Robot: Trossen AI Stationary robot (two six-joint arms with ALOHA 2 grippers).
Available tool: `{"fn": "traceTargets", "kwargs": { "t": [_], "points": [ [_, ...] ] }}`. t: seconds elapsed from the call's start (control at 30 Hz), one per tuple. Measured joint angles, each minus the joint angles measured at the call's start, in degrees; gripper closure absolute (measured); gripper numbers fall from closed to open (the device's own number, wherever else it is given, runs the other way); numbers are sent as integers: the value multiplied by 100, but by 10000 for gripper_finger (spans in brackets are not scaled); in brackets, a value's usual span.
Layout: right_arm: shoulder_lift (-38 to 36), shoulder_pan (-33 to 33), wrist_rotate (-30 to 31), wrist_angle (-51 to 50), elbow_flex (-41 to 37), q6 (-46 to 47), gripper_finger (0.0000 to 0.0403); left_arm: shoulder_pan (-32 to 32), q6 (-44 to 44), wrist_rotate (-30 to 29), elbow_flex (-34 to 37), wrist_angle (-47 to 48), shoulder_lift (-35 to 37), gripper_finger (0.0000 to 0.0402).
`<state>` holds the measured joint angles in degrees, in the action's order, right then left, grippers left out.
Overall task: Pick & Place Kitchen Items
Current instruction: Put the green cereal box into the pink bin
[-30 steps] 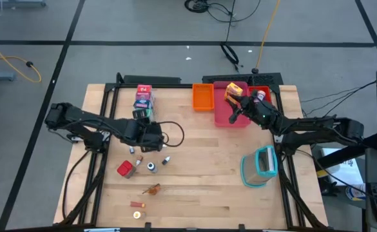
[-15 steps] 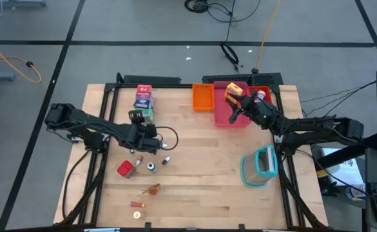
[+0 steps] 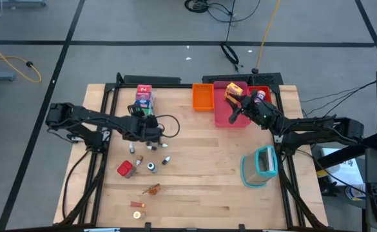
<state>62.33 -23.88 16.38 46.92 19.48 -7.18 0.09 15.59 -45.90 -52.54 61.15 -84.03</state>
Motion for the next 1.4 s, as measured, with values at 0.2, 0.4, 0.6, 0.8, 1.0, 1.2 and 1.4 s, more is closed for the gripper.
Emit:
{"fn": "traceTargets", "kwargs": {
  "t": [0.2,0.4,0.6,0.8,1.0,1.2,1.4],
  "points": [
    [0,0,0,0,0,0,298,142,-315,40,-1,-309,0,248],
    [0,0,0,0,0,2,296,279,-473,233,-1,-519,-2,265],
    [0,0,-2,0,0,1,298,424,-500,305,-6,-569,-123,271],
    [0,0,-2,-2,2,2,298,477,-500,175,-6,-576,-282,346],
    [0,0,-2,-4,2,2,299,397,-411,194,-8,-562,-280,396],
    [0,0,0,-3,2,4,300,122,-383,75,-19,-398,-289,401],
    [0,0,0,-4,2,4,301,-81,-276,14,-28,-301,-210,402]
  ]
}}
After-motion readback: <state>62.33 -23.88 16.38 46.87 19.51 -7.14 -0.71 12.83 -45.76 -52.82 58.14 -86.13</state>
